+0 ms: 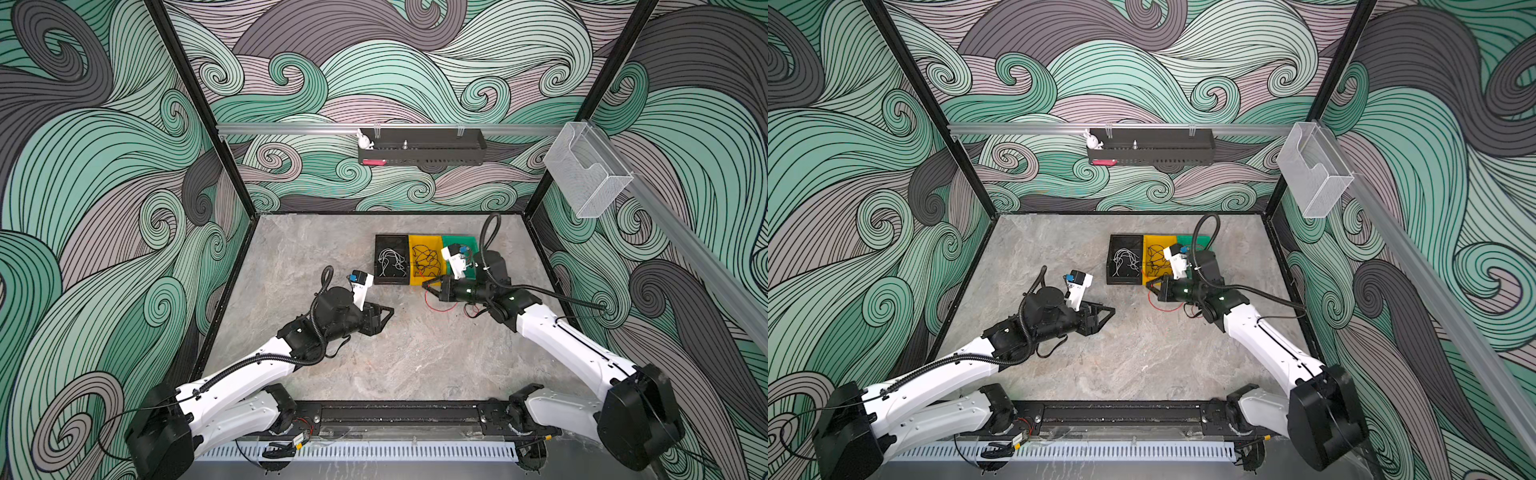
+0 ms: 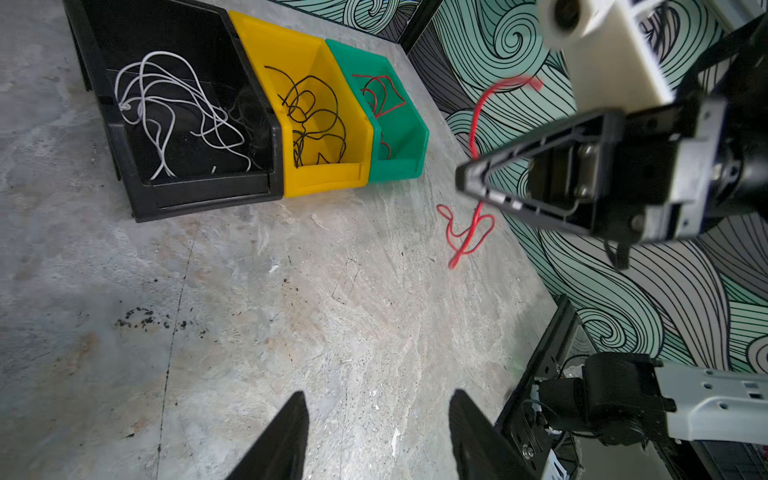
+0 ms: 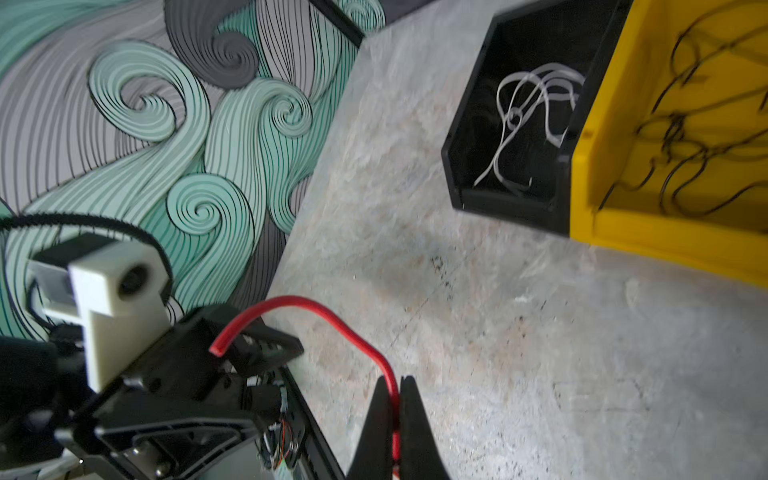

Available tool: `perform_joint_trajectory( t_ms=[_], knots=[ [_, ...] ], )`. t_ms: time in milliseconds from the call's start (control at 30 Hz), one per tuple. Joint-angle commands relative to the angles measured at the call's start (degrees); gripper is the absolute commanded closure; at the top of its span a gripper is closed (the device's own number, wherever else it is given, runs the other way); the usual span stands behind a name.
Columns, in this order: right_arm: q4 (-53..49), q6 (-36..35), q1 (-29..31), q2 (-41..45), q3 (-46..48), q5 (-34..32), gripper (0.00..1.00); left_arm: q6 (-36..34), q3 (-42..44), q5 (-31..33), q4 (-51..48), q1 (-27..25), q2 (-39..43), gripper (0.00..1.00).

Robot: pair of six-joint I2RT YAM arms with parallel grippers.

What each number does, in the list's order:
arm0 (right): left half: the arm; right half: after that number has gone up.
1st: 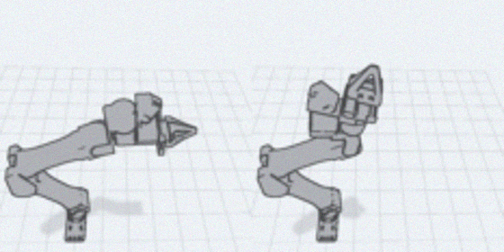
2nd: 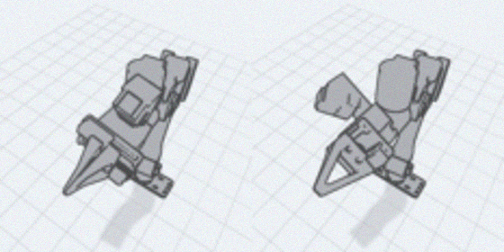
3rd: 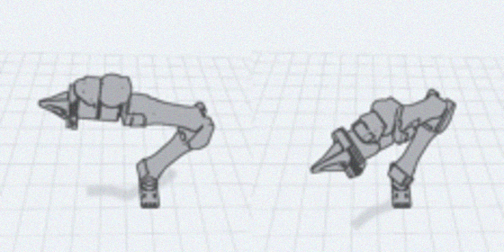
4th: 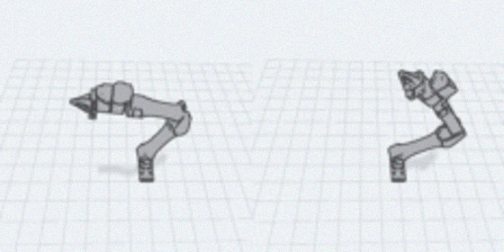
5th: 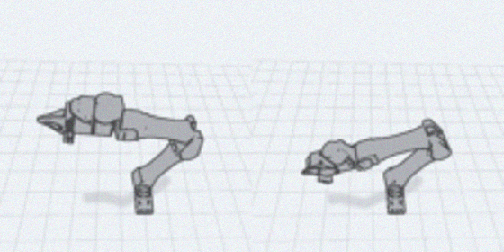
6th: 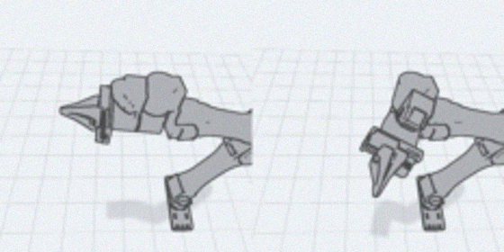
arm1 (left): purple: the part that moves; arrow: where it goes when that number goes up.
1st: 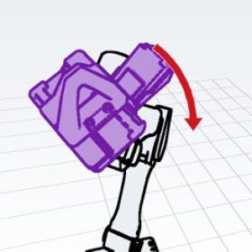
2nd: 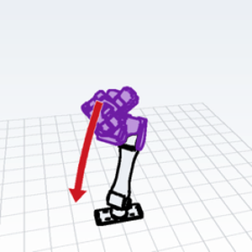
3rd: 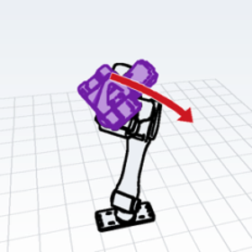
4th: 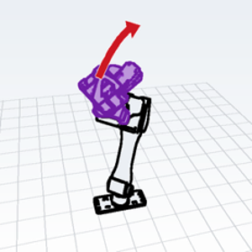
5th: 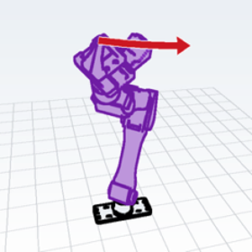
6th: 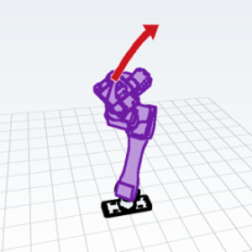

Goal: Untangle the cables
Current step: 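Lift the red wire with the right gripper and carry it over the green bin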

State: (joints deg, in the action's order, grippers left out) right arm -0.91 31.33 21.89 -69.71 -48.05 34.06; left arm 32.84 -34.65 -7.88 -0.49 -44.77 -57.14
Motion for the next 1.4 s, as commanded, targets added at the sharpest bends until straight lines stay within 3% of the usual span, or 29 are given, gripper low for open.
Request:
perform_joint_trajectory(
  t_ms=[0,267,433,733,1033,1167,1367],
  knots=[
    [10.1,4.0,-4.1,-2.4,-3.9,4.4,0.97,0.7,0.7,1.8,-1.6,-0.1,0.7,0.43],
    [31.7,17.9,-13.5,-16.9,-9.4,13.3,0.99,1.0,2.9,2.6,-0.7,0.0,1.0,0.43],
    [51.0,32.1,-15.6,-27.5,-13.5,16.1,1.00,0.8,3.5,2.9,0.4,0.1,0.2,0.43],
    [60.3,35.5,-16.3,-38.3,-19.0,15.1,1.00,0.7,3.9,2.2,0.8,0.5,-0.9,0.43],
    [79.0,48.2,-19.6,-52.5,-23.2,15.1,1.00,1.4,4.2,1.7,0.8,0.7,-1.0,0.44],
    [80.4,46.8,-21.4,-53.0,-19.4,15.2,1.00,1.6,4.2,1.8,0.2,0.7,-0.5,0.44],
    [73.4,37.3,-22.2,-49.1,-12.5,16.2,1.00,1.8,4.2,2.0,0.2,0.7,0.0,0.44]
  ],
)
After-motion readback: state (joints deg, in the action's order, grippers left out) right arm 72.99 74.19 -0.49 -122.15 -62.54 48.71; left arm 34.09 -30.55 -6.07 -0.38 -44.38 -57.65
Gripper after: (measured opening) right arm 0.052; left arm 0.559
